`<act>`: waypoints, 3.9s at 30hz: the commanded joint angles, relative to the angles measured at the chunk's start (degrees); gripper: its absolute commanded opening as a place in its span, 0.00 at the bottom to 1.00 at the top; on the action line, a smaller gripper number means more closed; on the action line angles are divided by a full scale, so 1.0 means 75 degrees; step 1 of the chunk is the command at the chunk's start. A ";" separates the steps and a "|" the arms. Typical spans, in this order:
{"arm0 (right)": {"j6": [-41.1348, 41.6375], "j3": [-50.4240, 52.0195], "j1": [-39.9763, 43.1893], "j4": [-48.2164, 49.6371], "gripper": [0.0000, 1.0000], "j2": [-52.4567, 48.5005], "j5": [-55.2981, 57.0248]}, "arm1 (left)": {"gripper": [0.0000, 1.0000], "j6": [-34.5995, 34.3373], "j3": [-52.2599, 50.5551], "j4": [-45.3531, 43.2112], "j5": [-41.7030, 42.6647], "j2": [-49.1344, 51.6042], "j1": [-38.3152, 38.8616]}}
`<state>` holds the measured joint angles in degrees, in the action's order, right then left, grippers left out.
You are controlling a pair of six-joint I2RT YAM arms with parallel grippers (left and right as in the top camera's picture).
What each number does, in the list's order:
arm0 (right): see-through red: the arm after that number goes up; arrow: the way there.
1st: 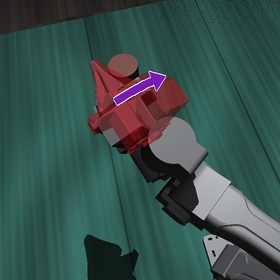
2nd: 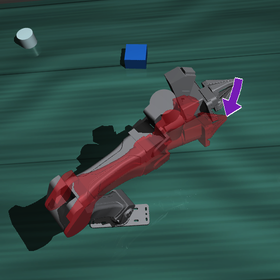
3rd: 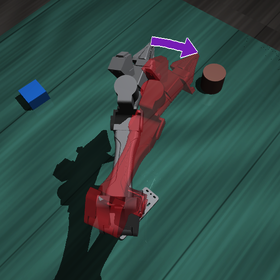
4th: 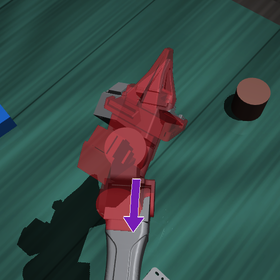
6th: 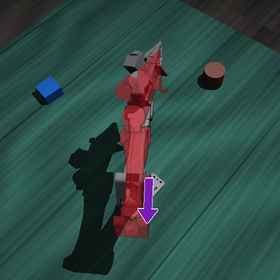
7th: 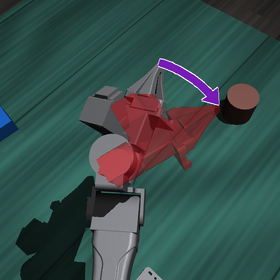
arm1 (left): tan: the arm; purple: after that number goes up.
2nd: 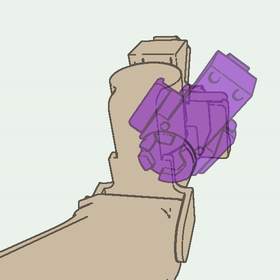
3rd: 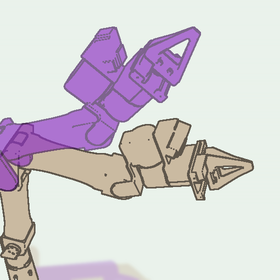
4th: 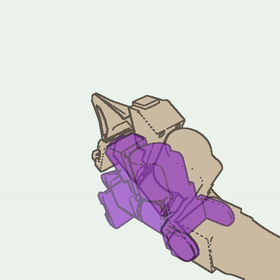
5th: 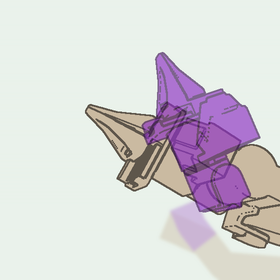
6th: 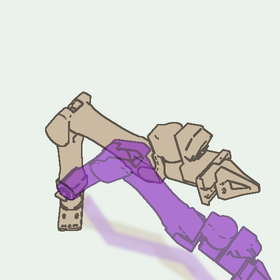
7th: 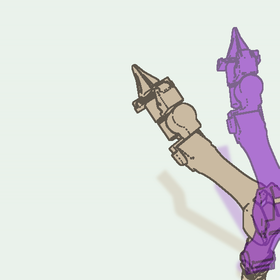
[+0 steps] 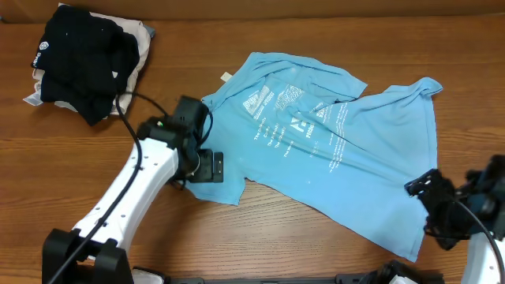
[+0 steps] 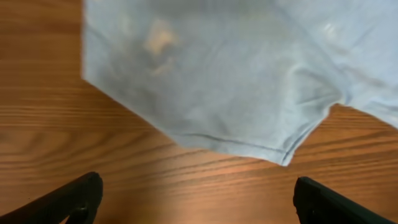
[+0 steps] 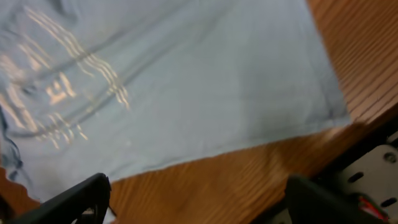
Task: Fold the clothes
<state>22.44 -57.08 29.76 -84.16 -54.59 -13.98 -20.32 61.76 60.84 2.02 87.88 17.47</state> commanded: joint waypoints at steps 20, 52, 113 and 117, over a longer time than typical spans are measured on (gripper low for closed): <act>0.1247 0.1883 -0.0839 0.1725 0.88 -0.0009 -0.0402 | 0.66 -0.1614 -0.2830 -0.2929 0.0102 -0.0017 -0.0029; 0.1853 0.1883 -0.1801 0.2270 0.66 -0.1973 0.0344 | 0.04 -0.1609 -0.3008 -0.4602 -0.0723 0.0370 -0.0029; 0.1661 0.0758 -0.0125 0.2617 0.52 -0.3442 0.1556 | 0.04 -0.1582 -0.3005 -0.4992 -0.0458 0.0370 -0.0041; 0.2011 0.1495 0.0076 0.3281 0.50 -0.3445 0.1521 | 0.04 -0.1582 -0.3005 -0.4919 -0.0460 0.0370 -0.0041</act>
<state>35.51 -48.45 29.58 -61.25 -80.42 -2.57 -32.05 40.21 23.14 -2.28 89.17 17.47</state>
